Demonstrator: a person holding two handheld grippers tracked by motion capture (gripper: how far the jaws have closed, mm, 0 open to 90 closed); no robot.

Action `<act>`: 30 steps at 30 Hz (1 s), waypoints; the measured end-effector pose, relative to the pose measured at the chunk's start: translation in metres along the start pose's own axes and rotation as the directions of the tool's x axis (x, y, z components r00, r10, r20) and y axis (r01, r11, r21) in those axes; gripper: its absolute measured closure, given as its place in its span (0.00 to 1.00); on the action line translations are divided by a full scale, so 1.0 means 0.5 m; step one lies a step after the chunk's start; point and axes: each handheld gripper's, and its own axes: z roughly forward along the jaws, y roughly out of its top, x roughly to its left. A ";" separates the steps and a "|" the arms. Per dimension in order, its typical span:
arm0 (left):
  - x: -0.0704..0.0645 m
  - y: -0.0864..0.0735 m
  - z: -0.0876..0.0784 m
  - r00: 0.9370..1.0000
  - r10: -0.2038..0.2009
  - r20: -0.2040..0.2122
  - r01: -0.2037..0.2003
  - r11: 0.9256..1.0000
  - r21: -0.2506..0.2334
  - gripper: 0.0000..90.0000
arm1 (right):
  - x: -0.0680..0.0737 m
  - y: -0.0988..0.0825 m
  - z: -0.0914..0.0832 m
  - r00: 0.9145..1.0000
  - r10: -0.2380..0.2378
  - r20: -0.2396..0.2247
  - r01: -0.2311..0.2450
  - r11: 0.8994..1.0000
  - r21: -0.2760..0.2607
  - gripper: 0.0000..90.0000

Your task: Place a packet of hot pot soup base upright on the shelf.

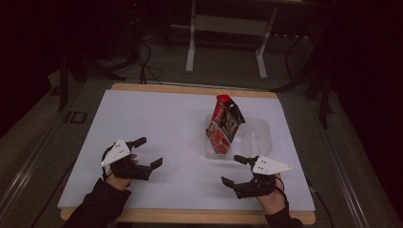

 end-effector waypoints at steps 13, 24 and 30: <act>-0.001 -0.005 0.003 1.000 0.003 0.009 -0.003 1.000 0.011 0.02 | -0.005 -0.019 -0.030 0.999 -0.029 0.017 0.030 1.000 -0.008 0.14; -0.002 -0.008 0.005 1.000 0.011 0.010 -0.011 1.000 0.020 0.02 | -0.009 -0.024 -0.036 1.000 -0.028 0.011 0.028 1.000 -0.009 0.14; -0.002 -0.011 0.006 1.000 0.014 0.008 -0.014 1.000 0.027 0.02 | -0.009 -0.025 -0.034 1.000 -0.028 0.010 0.028 1.000 -0.003 0.14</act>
